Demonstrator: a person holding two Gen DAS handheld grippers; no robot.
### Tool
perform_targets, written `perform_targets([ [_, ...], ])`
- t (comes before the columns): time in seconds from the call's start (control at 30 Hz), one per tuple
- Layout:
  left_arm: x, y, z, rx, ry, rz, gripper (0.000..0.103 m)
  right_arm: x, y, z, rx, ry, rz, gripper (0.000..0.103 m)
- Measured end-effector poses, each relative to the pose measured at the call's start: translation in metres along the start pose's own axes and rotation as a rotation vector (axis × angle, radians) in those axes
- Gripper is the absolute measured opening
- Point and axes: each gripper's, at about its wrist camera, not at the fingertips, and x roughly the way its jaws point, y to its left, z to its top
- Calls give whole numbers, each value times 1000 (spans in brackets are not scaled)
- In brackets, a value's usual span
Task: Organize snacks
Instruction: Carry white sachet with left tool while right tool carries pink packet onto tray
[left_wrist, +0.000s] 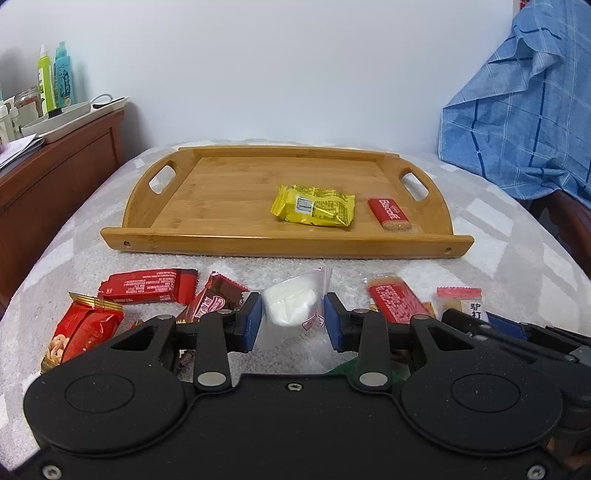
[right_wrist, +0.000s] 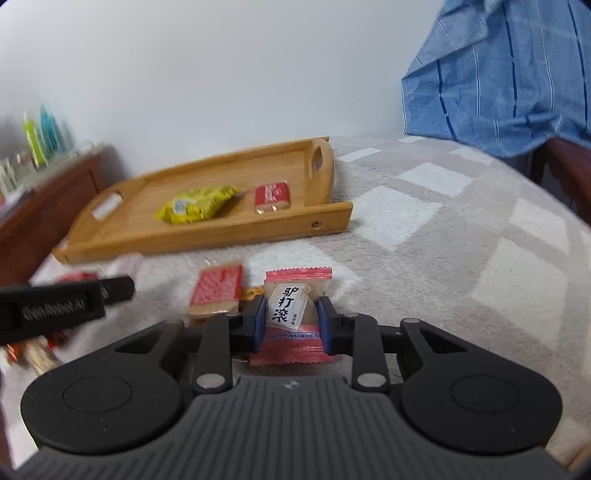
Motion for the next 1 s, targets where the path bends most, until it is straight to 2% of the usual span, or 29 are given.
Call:
perform_targets([
  [0.27,-1,16,19,-23,-4,2,34,-7,-4,29,18,-68,30,33],
  [0.5,16,38,53,-58,-6,4,34,19,-5,76,-5,-69,71,33],
  [0.7,43,54,79,-79,2,22,35,65,2,104,-102,-16,30,33],
  [0.87,69,63,92,-89,24,36,35,98,3,111,-89,50,38,33],
  [1.0,88,67,96,-87,38,46,35,107,4,115,-35,74,104,33],
])
